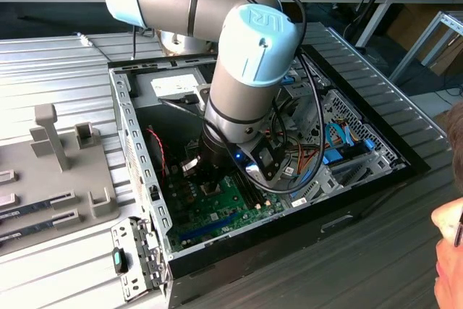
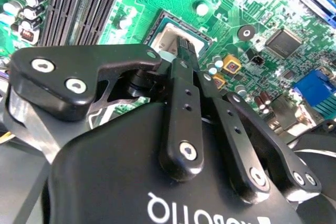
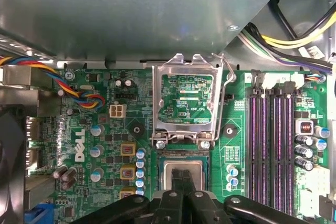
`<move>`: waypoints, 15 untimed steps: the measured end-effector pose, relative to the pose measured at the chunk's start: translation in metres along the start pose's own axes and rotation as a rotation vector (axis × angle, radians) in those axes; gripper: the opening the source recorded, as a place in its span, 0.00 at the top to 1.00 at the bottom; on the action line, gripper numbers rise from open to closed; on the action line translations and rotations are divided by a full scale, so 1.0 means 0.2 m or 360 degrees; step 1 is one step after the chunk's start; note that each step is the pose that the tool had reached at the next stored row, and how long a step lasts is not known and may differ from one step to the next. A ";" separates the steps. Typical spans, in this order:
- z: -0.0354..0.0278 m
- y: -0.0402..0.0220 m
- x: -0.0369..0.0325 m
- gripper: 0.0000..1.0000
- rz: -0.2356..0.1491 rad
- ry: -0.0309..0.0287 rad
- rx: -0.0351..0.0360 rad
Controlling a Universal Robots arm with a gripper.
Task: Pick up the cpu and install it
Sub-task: 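Place the cpu into insertion slot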
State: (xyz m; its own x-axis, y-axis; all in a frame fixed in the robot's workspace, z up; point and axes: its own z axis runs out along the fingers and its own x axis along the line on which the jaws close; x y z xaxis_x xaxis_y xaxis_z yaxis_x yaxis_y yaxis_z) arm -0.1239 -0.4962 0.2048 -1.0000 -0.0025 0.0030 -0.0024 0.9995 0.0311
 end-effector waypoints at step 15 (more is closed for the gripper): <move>-0.034 0.003 -0.115 0.89 0.0000 0.00076 -0.0014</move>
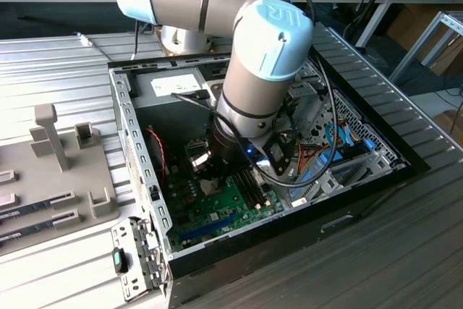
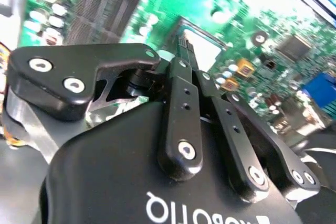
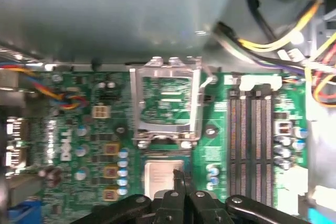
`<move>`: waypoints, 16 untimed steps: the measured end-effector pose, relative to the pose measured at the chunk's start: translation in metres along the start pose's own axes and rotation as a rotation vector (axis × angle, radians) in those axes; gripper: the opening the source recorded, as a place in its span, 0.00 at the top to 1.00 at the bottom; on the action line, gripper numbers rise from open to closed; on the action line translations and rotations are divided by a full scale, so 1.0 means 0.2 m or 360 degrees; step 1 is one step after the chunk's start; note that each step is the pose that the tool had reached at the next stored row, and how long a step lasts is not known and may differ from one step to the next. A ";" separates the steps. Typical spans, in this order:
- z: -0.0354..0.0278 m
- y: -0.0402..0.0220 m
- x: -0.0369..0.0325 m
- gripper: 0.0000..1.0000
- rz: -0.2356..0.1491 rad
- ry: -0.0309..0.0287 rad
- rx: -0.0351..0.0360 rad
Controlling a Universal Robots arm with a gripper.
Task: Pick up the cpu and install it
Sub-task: 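Place the cpu into insertion slot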
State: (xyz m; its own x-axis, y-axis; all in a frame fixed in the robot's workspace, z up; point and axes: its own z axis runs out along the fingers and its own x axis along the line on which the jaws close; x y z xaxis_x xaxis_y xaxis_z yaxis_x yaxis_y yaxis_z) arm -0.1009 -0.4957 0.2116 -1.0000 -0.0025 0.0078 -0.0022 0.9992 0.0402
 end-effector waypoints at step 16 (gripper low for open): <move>-0.080 0.030 -0.121 0.89 0.0000 0.00010 -0.0051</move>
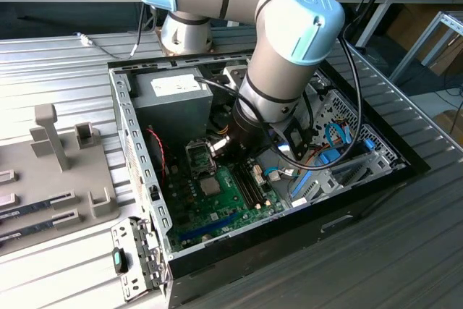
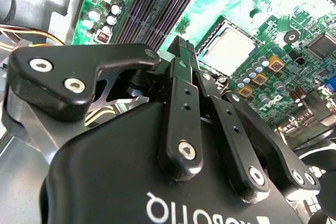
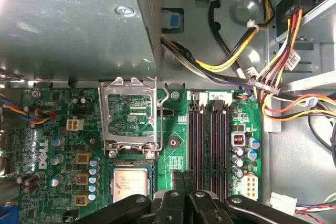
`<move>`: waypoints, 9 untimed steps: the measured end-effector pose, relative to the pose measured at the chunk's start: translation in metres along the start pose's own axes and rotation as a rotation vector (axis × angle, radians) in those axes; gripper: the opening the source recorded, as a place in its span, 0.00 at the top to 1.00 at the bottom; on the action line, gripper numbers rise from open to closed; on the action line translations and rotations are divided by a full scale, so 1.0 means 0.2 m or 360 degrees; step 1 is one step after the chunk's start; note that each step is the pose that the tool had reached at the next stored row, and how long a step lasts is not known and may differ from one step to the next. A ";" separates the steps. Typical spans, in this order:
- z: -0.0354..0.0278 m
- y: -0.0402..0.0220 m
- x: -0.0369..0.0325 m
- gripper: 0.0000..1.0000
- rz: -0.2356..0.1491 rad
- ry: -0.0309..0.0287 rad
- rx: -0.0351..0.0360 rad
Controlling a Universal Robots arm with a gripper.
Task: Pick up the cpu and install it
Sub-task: 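Place the cpu into insertion slot, then close the cpu cover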
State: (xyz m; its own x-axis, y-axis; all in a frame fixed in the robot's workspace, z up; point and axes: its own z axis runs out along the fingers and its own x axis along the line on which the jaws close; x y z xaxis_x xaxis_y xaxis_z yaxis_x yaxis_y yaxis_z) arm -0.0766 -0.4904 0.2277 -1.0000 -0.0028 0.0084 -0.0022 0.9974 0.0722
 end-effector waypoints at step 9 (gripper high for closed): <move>0.000 0.009 -0.002 0.89 0.0000 0.00006 -0.0043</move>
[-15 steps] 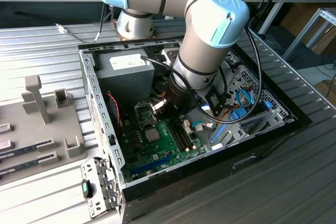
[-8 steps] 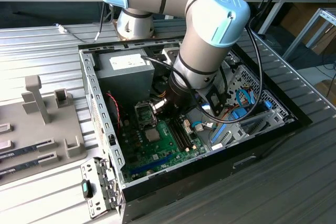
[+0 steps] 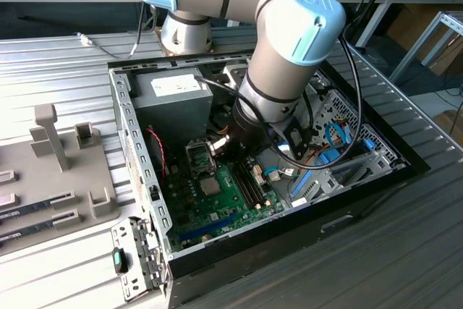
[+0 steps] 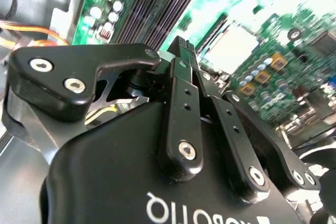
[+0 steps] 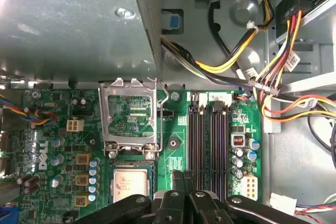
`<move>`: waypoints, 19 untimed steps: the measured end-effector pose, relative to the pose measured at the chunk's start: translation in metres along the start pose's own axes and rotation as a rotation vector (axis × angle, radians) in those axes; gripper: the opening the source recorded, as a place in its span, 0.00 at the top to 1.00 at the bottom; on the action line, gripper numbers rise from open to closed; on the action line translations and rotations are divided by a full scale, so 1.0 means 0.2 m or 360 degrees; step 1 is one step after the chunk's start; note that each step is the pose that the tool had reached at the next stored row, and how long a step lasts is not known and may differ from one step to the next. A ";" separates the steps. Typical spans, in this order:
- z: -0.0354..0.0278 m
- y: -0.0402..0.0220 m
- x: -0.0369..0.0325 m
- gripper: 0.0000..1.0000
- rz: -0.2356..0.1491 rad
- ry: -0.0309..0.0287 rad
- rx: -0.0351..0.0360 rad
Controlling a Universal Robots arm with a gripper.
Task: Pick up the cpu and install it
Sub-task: 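Close the cpu cover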
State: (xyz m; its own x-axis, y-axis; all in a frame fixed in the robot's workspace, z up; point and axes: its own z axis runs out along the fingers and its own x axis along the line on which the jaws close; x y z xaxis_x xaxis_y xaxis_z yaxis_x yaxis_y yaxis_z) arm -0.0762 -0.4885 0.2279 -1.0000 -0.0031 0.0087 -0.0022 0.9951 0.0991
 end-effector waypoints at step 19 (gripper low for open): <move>0.049 0.016 -0.046 0.89 -0.0408 0.00841 -0.0346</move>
State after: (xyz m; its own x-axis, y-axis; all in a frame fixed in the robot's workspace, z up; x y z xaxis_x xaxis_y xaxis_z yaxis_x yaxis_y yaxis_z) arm -0.0672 -0.4844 0.2184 -0.9653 -0.2612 0.0070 -0.2458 0.9168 0.3148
